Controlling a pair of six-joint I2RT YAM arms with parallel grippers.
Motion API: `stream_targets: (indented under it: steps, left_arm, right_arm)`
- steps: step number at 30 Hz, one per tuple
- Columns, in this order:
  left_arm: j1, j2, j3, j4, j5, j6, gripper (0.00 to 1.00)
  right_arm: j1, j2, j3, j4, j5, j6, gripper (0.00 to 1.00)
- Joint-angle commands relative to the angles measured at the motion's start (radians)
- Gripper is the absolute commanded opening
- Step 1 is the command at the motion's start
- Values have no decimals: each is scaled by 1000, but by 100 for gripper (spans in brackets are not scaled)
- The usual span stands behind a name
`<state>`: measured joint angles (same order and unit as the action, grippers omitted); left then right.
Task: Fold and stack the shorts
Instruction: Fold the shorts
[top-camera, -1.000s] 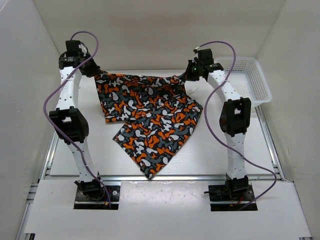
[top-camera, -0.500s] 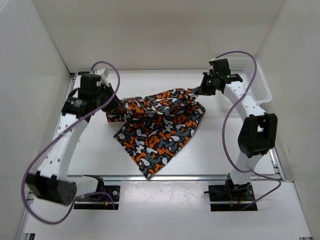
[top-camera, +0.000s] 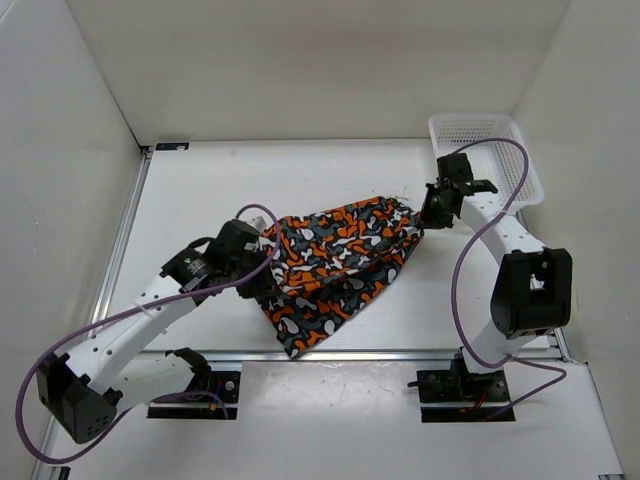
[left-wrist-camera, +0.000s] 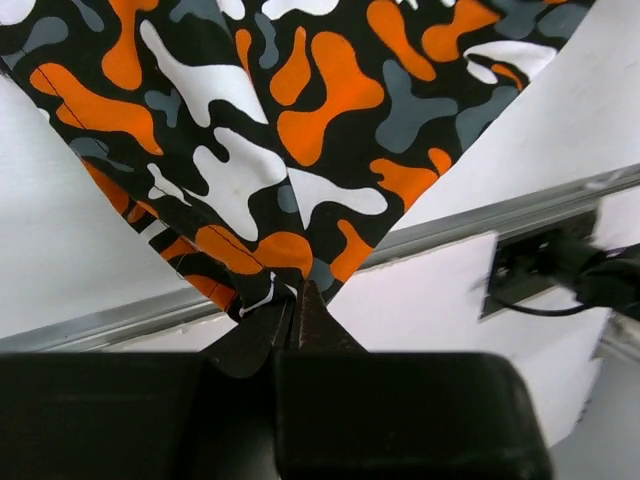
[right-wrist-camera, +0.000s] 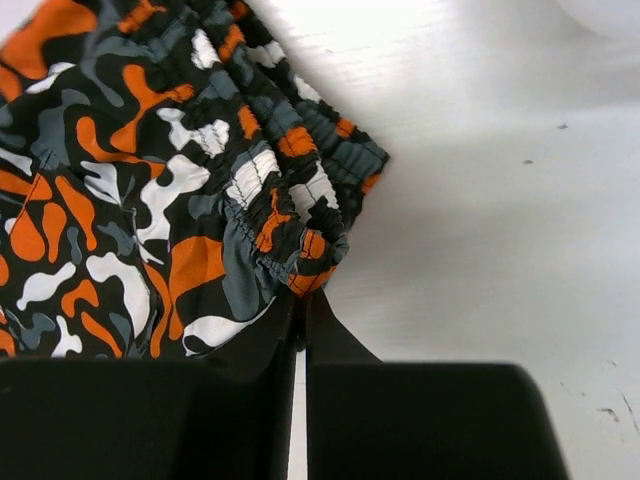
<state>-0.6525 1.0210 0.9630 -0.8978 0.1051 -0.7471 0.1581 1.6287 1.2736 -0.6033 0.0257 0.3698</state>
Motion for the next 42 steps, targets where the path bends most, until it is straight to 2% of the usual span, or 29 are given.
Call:
stream_targets:
  steps: [1, 8, 9, 10, 11, 13, 14, 16, 17, 18, 19, 20, 21, 22, 23, 24, 27, 28, 29, 31, 32, 33, 36, 37, 40, 42]
  left_arm:
    - [-73, 27, -24, 19, -59, -55, 10]
    - [-229, 191, -33, 28, -97, -113, 12]
    - [-230, 211, -24, 28, -97, -113, 19]
    - [-245, 229, -24, 28, -82, -113, 38]
    - [-260, 253, -15, 28, -73, -113, 56]
    - [-271, 254, 9, 28, -73, -113, 87]
    - [-271, 245, 35, 14, -73, -113, 100]
    - [-271, 231, 77, -15, -108, -113, 100]
    - [-260, 231, 127, -59, -154, -104, 100]
    - [-260, 231, 149, -75, -171, -104, 97]
    - [-251, 231, 163, -84, -171, -92, 89]
    - [-251, 231, 172, -84, -180, -92, 76]
    - [-240, 231, 172, -84, -180, -83, 59]
    - [-240, 241, 172, -84, -165, -83, 28]
    - [-240, 252, 163, -72, -153, -83, 16]
    - [-240, 276, 149, -72, -125, -74, 10]
    - [-285, 332, 131, -20, -125, -83, 15]
    - [-285, 347, 131, -6, -125, -83, 21]
    - [-297, 367, 122, 20, -125, -83, 45]
    - [-297, 428, 112, 40, -125, -92, 75]
    - [-297, 448, 112, 40, -125, -92, 86]
    - [-306, 465, 112, 52, -125, -92, 100]
    - [-318, 513, 112, 63, -108, -81, 100]
    - [-347, 525, 112, 63, -96, -66, 100]
    - [-374, 579, 102, 86, -58, -44, 100]
    - [-384, 612, 91, 86, -58, -44, 93]
  right_arm:
    - [1, -16, -5, 56, 80, -9, 0]
    - [1, 54, 15, 56, 154, 14, 0]
    - [1, 65, 26, 56, 154, 14, 2]
    - [1, 65, 35, 56, 132, 14, 11]
    - [1, 65, 35, 56, 117, 26, 29]
    - [1, 30, 26, 68, 82, 35, 42]
    - [1, 13, 26, 79, 53, 44, 58]
    - [11, -39, 17, 79, 43, 55, 68]
    - [11, -59, 6, 79, 34, 55, 69]
    - [20, -97, 6, 79, 34, 55, 69]
    - [29, -116, -9, 88, 34, 55, 69]
    - [29, -133, -19, 88, 34, 55, 68]
    - [29, -168, -45, 88, 46, 67, 61]
    - [29, -185, -62, 88, 46, 67, 54]
    - [29, -202, -78, 76, 63, 67, 46]
    - [29, -236, -98, 76, 101, 78, 25]
    - [29, -303, -186, 66, 135, 78, 4]
    - [29, -312, -207, 80, 97, 78, 4]
    - [29, -313, -242, 108, 53, 69, 2]
    - [29, -303, -266, 126, -25, 69, 5]
    - [38, -282, -266, 135, -59, 69, 8]
    - [38, -270, -275, 145, -96, 69, 24]
    - [38, -210, -266, 155, -106, 69, 71]
    - [38, -196, -266, 155, -106, 69, 90]
    - [-15, -106, -266, 178, -136, 69, 95]
    - [-35, -69, -266, 215, -177, 80, 94]
